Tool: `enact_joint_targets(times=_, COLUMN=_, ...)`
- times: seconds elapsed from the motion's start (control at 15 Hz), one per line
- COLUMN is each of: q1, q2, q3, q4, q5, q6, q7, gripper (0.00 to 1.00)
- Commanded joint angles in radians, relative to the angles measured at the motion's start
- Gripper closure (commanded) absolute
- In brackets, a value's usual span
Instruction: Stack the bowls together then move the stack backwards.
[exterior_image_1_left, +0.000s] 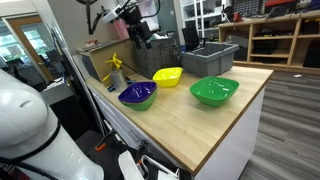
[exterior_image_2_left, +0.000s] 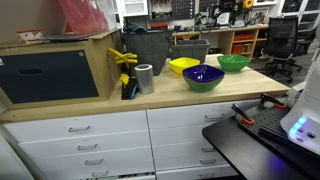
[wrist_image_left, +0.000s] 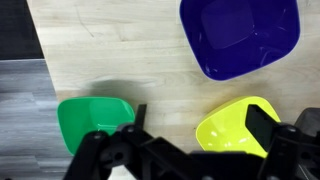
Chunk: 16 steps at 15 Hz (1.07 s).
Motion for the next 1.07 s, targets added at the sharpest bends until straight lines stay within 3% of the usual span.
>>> enact_joint_targets(times=0.0, q1=0.014, q2=0.188, q3=0.009, q4=0.095, q5=-0.010, q6=0.064, q7=0.050, gripper=0.00)
enact_joint_targets(times=0.47, q1=0.050, q2=0.414, q3=-0.025, q4=0.285, q5=-0.033, q6=0.073, q7=0.032, gripper=0.00)
enact_joint_targets(times=1.0, q1=0.039, q2=0.503, q3=-0.102, q4=0.445, q5=-0.057, q6=-0.028, q7=-0.066, gripper=0.00)
